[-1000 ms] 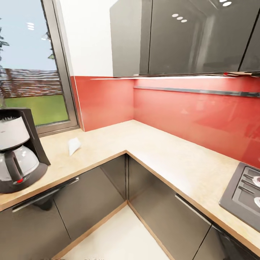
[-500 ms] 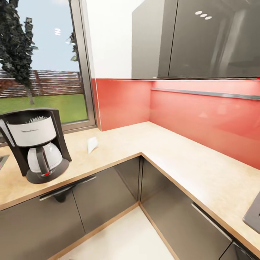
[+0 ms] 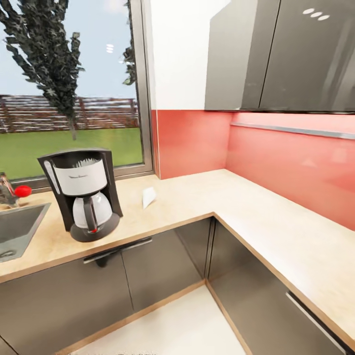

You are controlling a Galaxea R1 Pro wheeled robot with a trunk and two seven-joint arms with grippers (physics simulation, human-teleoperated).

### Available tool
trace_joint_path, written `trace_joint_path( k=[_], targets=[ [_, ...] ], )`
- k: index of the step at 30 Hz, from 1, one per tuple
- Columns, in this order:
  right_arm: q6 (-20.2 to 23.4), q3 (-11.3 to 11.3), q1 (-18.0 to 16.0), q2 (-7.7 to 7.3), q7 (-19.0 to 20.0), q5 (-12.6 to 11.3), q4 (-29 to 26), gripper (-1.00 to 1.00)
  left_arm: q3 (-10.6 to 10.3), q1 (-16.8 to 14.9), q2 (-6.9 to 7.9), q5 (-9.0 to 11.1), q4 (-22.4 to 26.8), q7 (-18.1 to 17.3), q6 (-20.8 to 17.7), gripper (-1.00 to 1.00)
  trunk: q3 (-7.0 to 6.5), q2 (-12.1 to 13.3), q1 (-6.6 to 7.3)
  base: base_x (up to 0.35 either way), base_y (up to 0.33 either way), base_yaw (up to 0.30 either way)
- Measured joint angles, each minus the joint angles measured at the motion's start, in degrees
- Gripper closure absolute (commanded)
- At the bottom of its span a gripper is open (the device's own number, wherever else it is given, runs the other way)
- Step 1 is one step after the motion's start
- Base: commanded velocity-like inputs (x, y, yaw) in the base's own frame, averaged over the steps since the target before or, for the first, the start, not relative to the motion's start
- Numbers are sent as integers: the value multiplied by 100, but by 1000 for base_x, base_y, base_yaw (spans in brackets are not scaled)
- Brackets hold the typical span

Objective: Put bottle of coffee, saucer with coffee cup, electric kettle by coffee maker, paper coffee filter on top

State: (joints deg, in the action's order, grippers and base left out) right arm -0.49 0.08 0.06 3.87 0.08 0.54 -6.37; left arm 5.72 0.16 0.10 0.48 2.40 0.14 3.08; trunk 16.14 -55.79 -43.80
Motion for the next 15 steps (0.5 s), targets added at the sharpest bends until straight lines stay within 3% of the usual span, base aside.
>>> trace_joint_path(
  k=[15],
  targets=[
    [0,0,-1,0,0,-1,0,-100,1,0,0,0,0,2,0,-100,-270,603,330,0,0,282]
  ],
)
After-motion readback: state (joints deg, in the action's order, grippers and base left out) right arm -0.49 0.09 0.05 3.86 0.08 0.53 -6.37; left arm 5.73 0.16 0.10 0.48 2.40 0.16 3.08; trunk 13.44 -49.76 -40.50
